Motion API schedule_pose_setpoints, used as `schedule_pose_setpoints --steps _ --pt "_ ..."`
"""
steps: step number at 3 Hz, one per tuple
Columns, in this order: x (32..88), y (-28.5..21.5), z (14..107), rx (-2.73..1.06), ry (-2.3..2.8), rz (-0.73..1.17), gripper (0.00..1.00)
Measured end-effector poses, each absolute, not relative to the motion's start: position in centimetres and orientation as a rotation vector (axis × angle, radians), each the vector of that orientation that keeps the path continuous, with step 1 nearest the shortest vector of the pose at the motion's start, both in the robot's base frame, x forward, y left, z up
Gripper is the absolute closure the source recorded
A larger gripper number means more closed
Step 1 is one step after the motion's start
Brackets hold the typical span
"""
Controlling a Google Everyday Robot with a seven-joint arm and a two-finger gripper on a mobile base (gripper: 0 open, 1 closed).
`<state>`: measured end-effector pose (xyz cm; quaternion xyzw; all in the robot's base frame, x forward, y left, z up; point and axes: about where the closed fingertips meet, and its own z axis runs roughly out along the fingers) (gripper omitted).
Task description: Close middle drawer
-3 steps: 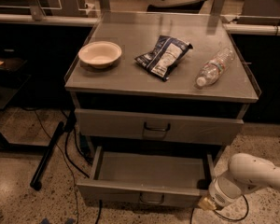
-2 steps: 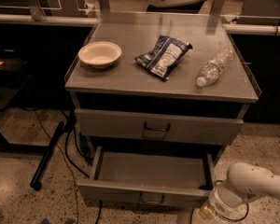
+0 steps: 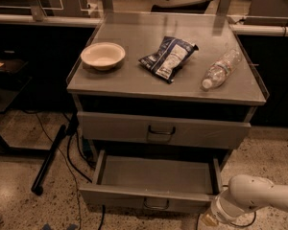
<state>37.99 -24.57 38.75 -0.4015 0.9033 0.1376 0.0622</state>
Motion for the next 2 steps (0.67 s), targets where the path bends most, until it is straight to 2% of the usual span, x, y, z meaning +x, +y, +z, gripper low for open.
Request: schedule_pose_setpoints --steps 2 --pt "40.31 -23.42 39.56 -1.277 2.652 0.331 1.0"
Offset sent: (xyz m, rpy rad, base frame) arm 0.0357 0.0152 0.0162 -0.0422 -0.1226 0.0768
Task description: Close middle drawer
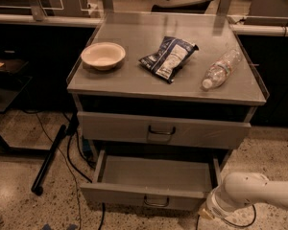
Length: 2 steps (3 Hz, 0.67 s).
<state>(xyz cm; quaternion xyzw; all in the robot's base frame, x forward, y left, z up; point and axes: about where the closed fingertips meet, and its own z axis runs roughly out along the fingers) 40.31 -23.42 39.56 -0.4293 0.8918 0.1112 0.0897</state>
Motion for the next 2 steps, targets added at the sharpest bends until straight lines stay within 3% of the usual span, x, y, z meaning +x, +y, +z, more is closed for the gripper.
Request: schedule_pose_setpoints --steps 1,2 --pt "40.36 -23.4 39.58 -1.278 2.65 0.329 0.83" --pt "40.35 -23.4 39.58 -1.278 2.65 0.329 0.59"
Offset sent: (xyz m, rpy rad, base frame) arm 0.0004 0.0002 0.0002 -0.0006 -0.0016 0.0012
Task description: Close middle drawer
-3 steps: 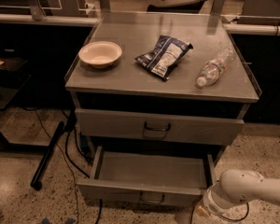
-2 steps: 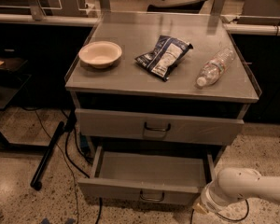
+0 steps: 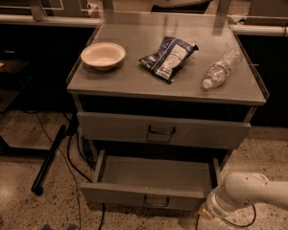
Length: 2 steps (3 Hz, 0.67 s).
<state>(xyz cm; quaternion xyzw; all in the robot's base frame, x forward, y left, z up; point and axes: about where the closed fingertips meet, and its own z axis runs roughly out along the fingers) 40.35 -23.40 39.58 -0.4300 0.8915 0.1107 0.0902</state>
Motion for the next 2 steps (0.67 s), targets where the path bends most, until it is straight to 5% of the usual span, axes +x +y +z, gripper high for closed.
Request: schedule_pose_setpoints --steps 2 --pt "40.35 -23.39 39.57 -1.278 2.65 0.329 0.05"
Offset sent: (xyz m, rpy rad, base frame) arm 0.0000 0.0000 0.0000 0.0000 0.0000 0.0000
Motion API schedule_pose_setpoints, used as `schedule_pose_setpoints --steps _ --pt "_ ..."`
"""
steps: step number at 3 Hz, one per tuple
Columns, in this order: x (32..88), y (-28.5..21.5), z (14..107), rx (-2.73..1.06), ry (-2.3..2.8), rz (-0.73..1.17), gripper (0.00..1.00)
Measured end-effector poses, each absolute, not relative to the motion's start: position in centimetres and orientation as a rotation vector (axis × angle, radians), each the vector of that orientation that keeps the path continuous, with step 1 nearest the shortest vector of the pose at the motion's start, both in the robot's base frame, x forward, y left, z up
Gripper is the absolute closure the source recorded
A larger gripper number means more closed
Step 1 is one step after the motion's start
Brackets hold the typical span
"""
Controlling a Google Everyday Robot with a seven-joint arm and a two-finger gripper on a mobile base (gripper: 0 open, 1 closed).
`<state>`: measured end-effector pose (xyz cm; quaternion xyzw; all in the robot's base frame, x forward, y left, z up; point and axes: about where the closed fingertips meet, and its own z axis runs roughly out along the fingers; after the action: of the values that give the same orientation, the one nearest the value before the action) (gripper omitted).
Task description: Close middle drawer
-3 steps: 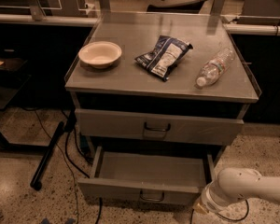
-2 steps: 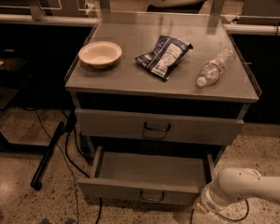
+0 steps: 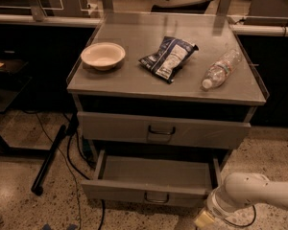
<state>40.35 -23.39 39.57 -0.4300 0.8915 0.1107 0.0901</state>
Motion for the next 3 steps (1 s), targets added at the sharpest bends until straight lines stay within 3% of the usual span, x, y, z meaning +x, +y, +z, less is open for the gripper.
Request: schedule_pose_setpoints --steps 2,3 --pt "40.35 -23.39 39.57 -1.279 2.651 0.329 0.0" --pt "40.35 -23.39 39.57 -1.279 2.651 0.329 0.19"
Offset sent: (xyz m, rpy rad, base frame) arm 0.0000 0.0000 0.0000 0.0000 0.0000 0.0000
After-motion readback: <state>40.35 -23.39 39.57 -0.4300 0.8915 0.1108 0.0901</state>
